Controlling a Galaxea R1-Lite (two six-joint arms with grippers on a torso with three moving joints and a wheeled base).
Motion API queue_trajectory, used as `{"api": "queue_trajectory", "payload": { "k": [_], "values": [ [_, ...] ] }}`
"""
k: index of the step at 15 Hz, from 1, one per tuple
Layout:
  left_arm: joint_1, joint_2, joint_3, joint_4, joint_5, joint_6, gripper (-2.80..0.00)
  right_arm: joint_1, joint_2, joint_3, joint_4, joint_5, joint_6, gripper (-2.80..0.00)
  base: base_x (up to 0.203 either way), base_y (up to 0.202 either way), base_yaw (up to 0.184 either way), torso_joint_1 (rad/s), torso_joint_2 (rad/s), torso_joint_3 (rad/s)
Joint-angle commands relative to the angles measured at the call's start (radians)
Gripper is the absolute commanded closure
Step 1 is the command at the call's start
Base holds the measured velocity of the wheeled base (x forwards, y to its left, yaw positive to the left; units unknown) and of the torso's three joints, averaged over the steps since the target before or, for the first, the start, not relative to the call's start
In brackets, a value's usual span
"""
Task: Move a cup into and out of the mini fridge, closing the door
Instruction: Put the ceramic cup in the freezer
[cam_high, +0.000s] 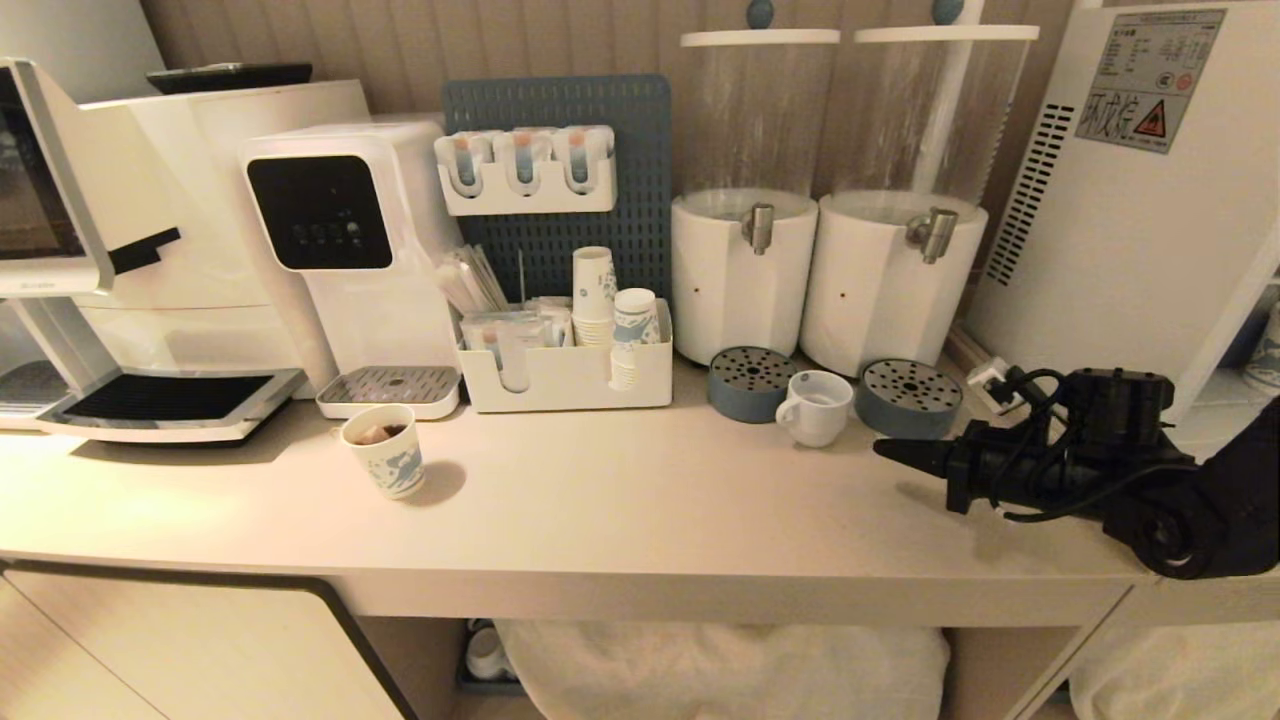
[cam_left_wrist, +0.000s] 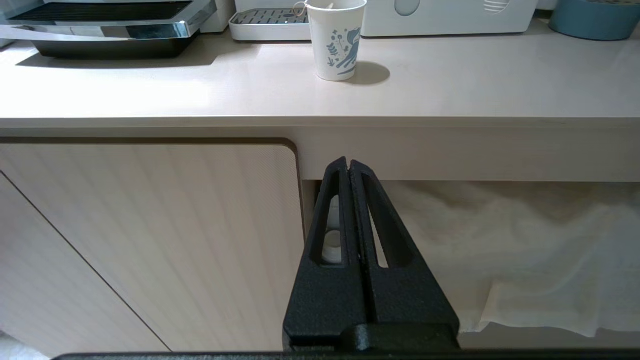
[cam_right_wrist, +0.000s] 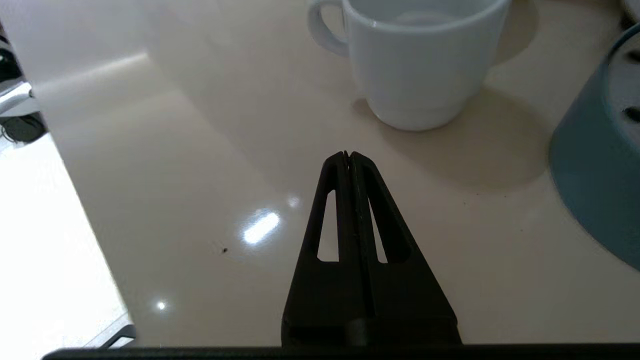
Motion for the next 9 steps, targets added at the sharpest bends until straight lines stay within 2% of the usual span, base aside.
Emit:
{"api": "queue_trajectory", "payload": {
  "k": [1, 9],
  "values": [
    [0.0, 0.0, 0.0, -0.001, 0.0, 0.0, 0.0, 0.012, 0.043, -0.017, -0.006, -0.013, -0.002, 0.0, 0.0, 0.0, 0.0, 0.0, 0.0, 0.0],
    [0.0, 0.0, 0.0, -0.001, 0.0, 0.0, 0.0, 0.039, 0.042, -0.06, 0.044, -0.049, 0.006, 0.0, 0.0, 0.0, 0.0, 0.0, 0.0, 0.0]
  ]
}}
